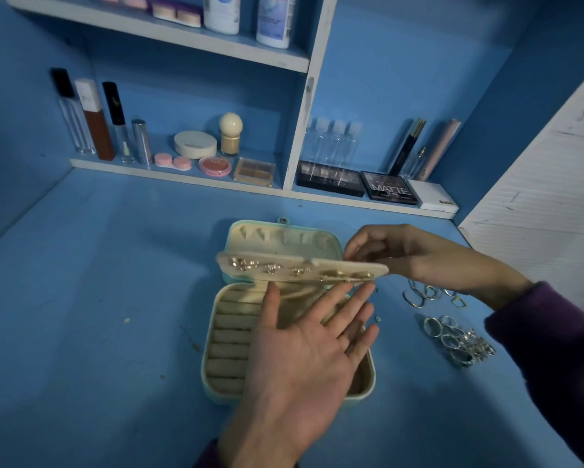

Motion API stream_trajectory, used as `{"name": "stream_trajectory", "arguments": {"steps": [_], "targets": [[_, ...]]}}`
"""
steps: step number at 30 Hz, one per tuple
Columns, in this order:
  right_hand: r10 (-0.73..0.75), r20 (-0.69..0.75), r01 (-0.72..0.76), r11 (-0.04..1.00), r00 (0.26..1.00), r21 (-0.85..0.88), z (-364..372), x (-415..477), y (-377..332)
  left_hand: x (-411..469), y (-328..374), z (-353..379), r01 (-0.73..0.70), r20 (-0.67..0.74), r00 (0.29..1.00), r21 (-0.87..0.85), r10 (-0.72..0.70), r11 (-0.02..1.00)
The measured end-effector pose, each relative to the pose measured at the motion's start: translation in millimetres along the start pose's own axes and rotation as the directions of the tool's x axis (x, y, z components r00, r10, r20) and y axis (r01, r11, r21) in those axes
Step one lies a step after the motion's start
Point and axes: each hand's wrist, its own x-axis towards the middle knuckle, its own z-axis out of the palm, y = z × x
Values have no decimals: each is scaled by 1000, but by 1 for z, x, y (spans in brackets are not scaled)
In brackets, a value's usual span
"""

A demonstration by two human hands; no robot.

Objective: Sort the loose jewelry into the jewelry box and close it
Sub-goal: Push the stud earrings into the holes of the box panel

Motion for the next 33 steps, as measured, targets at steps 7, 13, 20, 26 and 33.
{"name": "stream_trajectory", "arguments": {"steps": [7,13,20,26,33], "targets": [[-40,-93,58,978,995,202,5,-2,15,10,14,15,-6,-19,1000,87,8,996],[22,-268,61,953,963,298,14,4,25,5,31,18,-78,-92,987,465,135,882],[108,-351,9,949,930,315,20,13,28,3,75,9,-445,132,720,841,681,307],[129,-393,-14,959,911,283,24,18,29,21,104,-10,-410,279,479,910,832,-69],[146,-414,-65,977,898,205,22,18,30,27,111,-21,-381,207,593,924,778,45]]}}
